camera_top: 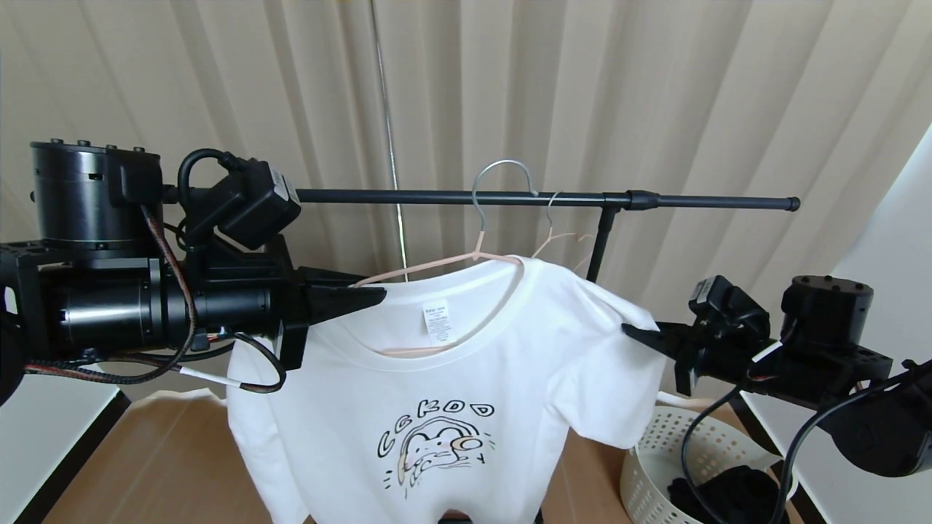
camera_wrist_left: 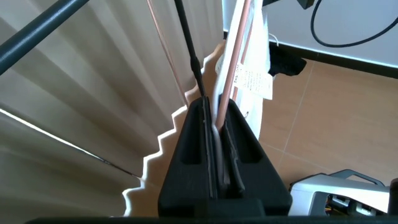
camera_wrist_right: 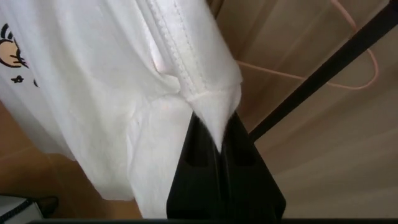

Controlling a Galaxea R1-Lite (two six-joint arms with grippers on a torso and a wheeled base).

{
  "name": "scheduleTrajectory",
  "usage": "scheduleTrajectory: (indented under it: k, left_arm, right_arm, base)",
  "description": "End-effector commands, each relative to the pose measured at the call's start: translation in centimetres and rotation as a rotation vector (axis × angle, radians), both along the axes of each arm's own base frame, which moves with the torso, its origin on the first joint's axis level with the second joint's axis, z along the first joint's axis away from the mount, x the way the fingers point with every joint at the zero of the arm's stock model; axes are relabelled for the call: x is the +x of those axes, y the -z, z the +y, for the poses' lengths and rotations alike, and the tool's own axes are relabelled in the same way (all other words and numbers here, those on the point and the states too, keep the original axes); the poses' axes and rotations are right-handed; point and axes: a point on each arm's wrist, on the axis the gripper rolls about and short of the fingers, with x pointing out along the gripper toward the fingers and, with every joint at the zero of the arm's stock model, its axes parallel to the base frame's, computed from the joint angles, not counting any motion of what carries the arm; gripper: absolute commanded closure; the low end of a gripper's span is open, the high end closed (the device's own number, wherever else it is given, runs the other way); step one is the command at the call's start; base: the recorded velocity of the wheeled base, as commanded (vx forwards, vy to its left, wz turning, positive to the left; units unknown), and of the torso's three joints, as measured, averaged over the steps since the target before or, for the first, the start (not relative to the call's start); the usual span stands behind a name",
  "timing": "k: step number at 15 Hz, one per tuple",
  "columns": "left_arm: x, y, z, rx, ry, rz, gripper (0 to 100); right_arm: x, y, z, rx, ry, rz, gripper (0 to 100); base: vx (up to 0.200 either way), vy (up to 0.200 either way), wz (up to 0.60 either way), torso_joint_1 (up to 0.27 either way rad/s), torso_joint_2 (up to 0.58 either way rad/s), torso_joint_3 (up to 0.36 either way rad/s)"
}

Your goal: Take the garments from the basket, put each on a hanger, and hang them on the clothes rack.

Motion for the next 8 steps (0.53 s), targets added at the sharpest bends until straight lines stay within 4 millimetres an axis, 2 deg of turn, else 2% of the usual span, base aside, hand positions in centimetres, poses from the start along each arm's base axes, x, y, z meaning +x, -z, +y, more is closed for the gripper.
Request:
scheduleTrajectory:
  k: [1,8]
  left_arm:
    - [-0.2,0.0,0.2,0.000,-0.004,0.000,100]
    - [-0.5,-0.3,0.9,-0.006,-0.026,-0.012,100]
  right_arm:
    - [0.4,-0.3,-0.6,0.004,0.021,-0.012,100]
    - [1.9,0.1,-2.1,0.028,0.078,0.004,100]
  base:
    - [0.000,0.000,0.00,0.000,0.00,0.000]
    - [0.000,0.000,0.00,0.000,0.00,0.000]
